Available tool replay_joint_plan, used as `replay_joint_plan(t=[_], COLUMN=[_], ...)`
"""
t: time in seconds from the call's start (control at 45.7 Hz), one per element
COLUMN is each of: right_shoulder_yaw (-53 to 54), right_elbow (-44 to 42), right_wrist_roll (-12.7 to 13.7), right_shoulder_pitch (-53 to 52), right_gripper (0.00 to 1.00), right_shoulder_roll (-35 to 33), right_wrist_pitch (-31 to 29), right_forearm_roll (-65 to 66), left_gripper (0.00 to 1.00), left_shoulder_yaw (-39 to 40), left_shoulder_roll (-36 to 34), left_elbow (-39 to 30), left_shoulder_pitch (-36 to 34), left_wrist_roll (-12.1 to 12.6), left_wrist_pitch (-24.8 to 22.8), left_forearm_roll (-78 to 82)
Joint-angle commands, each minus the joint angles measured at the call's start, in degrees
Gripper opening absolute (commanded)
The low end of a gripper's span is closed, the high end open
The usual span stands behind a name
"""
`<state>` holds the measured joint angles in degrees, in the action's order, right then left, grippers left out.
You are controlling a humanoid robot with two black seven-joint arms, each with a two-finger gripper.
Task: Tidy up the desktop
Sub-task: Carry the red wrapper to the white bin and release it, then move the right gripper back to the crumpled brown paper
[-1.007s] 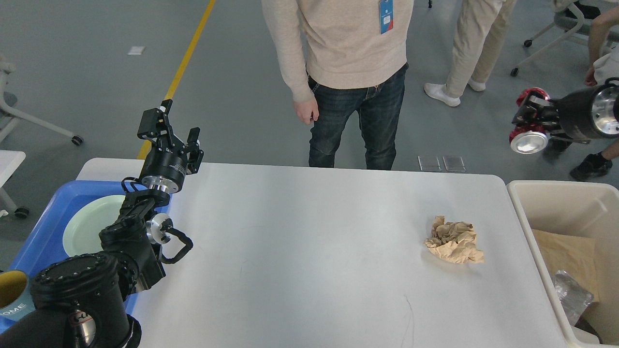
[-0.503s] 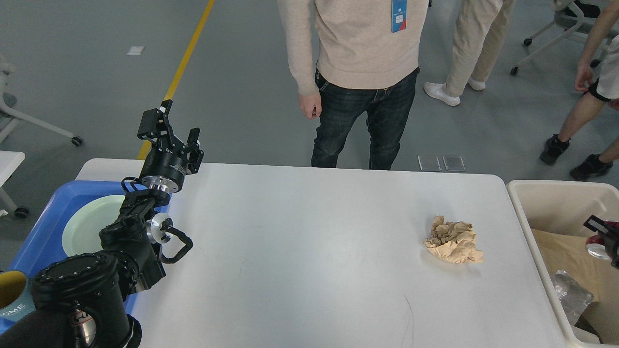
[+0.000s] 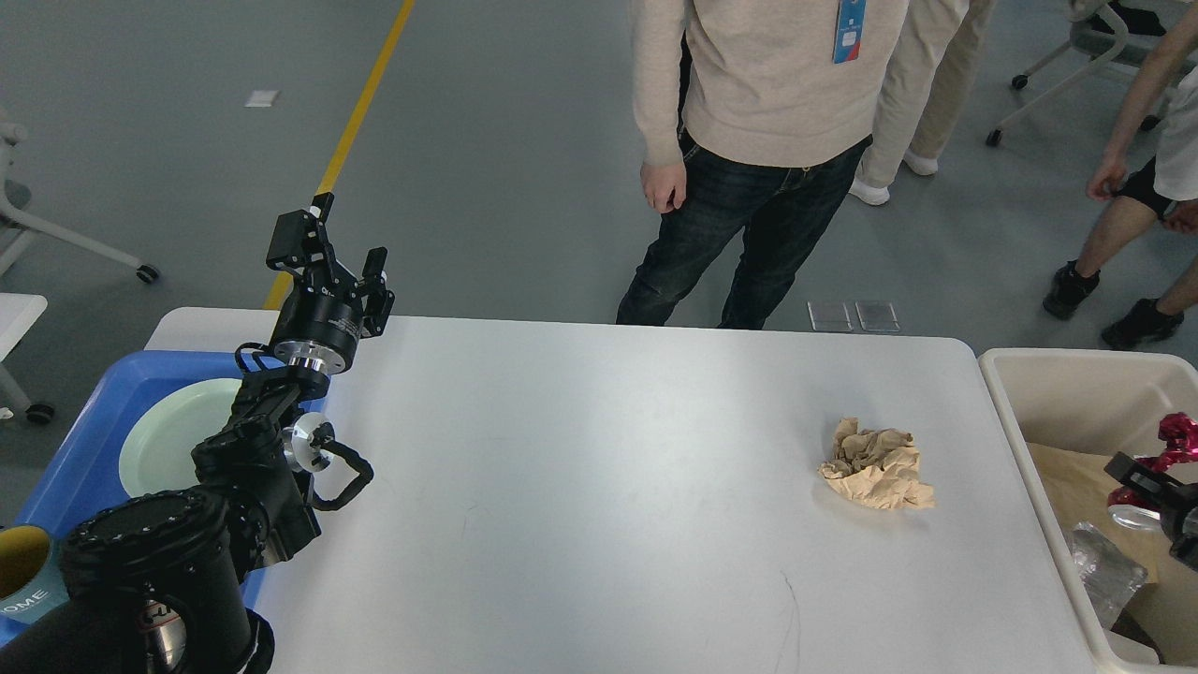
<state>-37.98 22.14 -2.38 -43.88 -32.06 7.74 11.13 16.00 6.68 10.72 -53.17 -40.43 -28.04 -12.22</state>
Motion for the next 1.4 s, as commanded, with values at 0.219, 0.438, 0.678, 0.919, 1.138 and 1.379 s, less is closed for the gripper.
replay_joint_plan(t=[0.219,0.438,0.678,0.919,1.138,1.379], right_shoulder_yaw=[-9.0,-8.6,-9.5,-7.6,-6.5,-6.5], right_elbow=[0.3,-0.9,-11.4,-11.7,-11.7,-11.4], right_wrist_roll=[0.0,0.0,-0.1,-0.1,-0.2,-0.3], right_shoulder_pitch=[-7.4,-6.6,2.7,2.8,2.9,2.8], right_gripper=[1.0,1.0,1.0,1.0,1.0,1.0], right_shoulder_roll=[2.4,3.1,9.4,9.5,9.5,9.4], right_wrist_pitch=[-0.2,1.5,15.4,12.9,12.7,12.7], right_forearm_roll=[1.1,1.1,1.2,0.7,0.8,0.8], left_gripper=[0.97,0.96,0.97,0.97,0.97,0.96], left_shoulder_yaw=[0.0,0.0,0.0,0.0,0.0,0.0], left_shoulder_roll=[0.0,0.0,0.0,0.0,0.0,0.0], left_elbow=[0.0,0.0,0.0,0.0,0.0,0.0], left_shoulder_pitch=[0.0,0.0,0.0,0.0,0.0,0.0], left_wrist_roll=[0.0,0.0,0.0,0.0,0.0,0.0], left_wrist_pitch=[0.0,0.0,0.0,0.0,0.0,0.0], left_forearm_roll=[0.0,0.0,-0.1,0.0,0.0,0.0])
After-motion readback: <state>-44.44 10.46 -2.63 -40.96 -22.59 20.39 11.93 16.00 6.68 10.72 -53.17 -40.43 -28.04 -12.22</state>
